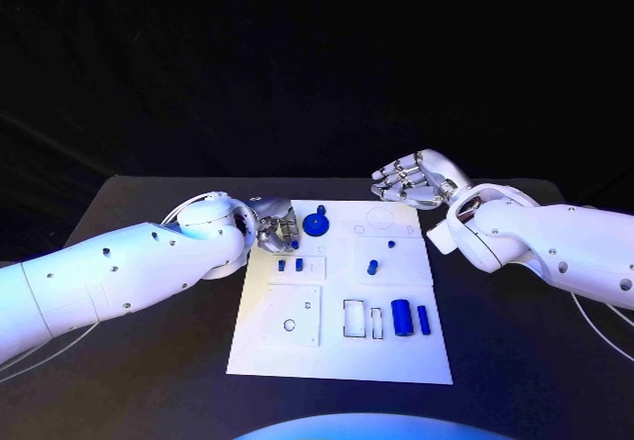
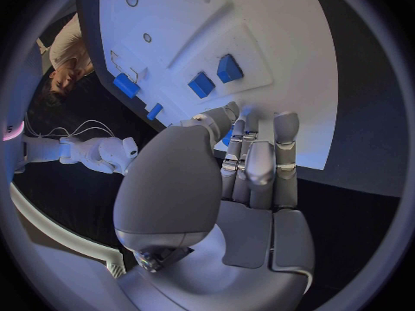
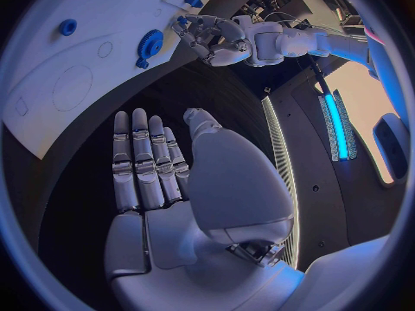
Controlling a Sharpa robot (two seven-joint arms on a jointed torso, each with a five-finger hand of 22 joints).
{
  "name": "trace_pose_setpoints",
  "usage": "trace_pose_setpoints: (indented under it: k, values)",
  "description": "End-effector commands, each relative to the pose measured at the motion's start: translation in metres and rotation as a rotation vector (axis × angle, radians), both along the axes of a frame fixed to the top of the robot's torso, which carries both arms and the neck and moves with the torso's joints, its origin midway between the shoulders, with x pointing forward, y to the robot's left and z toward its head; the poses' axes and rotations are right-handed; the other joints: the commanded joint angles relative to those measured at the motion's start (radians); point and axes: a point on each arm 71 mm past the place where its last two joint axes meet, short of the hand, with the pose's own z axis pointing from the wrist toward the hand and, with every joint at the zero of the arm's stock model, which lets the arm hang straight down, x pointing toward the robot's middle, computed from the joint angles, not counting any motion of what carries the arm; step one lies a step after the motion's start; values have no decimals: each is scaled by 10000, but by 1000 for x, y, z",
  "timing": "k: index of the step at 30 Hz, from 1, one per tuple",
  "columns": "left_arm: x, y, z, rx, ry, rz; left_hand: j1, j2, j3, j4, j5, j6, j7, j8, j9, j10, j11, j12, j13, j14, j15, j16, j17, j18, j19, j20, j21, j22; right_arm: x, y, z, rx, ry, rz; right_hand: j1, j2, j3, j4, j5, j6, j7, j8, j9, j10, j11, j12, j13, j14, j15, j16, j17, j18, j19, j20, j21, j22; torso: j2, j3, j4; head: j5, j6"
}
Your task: Assemble the parts on the task board
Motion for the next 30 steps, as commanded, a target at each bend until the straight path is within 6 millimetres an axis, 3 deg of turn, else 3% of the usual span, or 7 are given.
trace_pose_setpoints:
  k: [1, 12, 15, 19, 20, 25, 30]
  values:
    - [-1, 2, 0, 98, 69, 17, -2, -92, -35, -36, 0, -61, 43, -72, -20, -16, 70, -46, -3, -13, 56, -36, -42, -78, -76, 6, -63, -43, 0, 0, 0, -81, 10, 136, -28, -6, 103, -43, 38, 13, 21, -5, 1, -63, -47, 36, -14, -16, 20, -32, -19, 121, 49, 22, -46, -29, 0, -3, 4, -16, 3]
    - [-3, 15, 3, -117, -112, 193, 101, -144, 25, -115, 1, -133, 45, -194, -112, -66, 100, -160, -4, -57, 84, -53, -115, -58, -149, 34, -115, -138, 1, -7, -4, -1159, 58, 380, 497, -70, 780, -542, -727, 377, -134, 140, 34, 154, -211, -18, -31, 634, -225, 203, 29, 150, 578, -207, 198, -10, -9, -8, 9, -56, 17]
    - [-3, 22, 8, -552, -408, 243, 132, -131, 78, -126, 3, -107, -14, -213, -139, -75, 81, -210, -9, -81, 79, -73, -196, -43, -191, 39, -143, -193, 0, -11, -7, -1930, 148, 557, 647, -124, 1027, -777, -1147, 642, -272, 203, 46, 434, -371, -110, -27, 1492, -496, 571, 215, 152, 1206, -504, 671, 256, -12, -7, 7, -59, 30]
    - [-3, 32, 18, -1685, -704, 522, 136, -107, 180, -112, 3, -1, -95, -204, -170, 100, 7, -196, 20, -135, 20, -147, -370, -8, -283, -2, -215, -322, -3, -13, -12, -3464, 294, 998, 619, -203, 1211, -1158, -1341, 1276, -584, 314, 94, 1321, -812, -346, -7, 3387, -1058, 1646, 926, 124, 2473, -1177, 2056, 1223, -12, -5, -3, -116, 72]
    - [-3, 36, 20, -2143, -680, 685, 124, -105, 187, -103, 2, 13, -97, -203, -173, 124, 2, -191, 24, -123, 14, -139, -354, -15, -259, -8, -197, -288, -5, -13, -13, -3965, 268, 1135, 611, -207, 1235, -1192, -1344, 1323, -620, 310, 96, 1398, -836, -389, -5, 3517, -1113, 1774, 1020, 122, 2548, -1228, 2191, 1332, -7, -8, -5, -222, 113]
    - [-3, 59, 28, -5370, 324, 1977, 115, -34, 401, -81, -1, 304, -16, -140, -221, 104, 68, -340, 3, -1070, 25, -1416, -2655, 147, -982, -91, -936, -1308, -14, -10, -16, -6735, -195, 1624, 203, -434, 1572, -1375, -1435, 1736, -863, 149, 118, 2116, -1030, -1058, 46, 3541, -1413, 5672, 3500, 27, 2984, -1513, 3936, 2902, -8, -11, -24, -461, 179]
    - [-4, 75, 31, -6910, 816, 2447, 103, 52, 354, -175, -7, 401, -8, -121, -255, 270, 25, -196, 82, -1659, 24, -2188, -3845, 143, -1177, -95, -1183, -1445, -18, -9, -16, -8278, -815, 1504, -222, -614, 1868, -1250, -1910, 1687, -855, -114, 104, 2026, -940, -1689, 26, 3772, -1346, 9810, 7361, -485, 3964, -1478, 7742, 5987, 9, -31, 5, -611, 255]
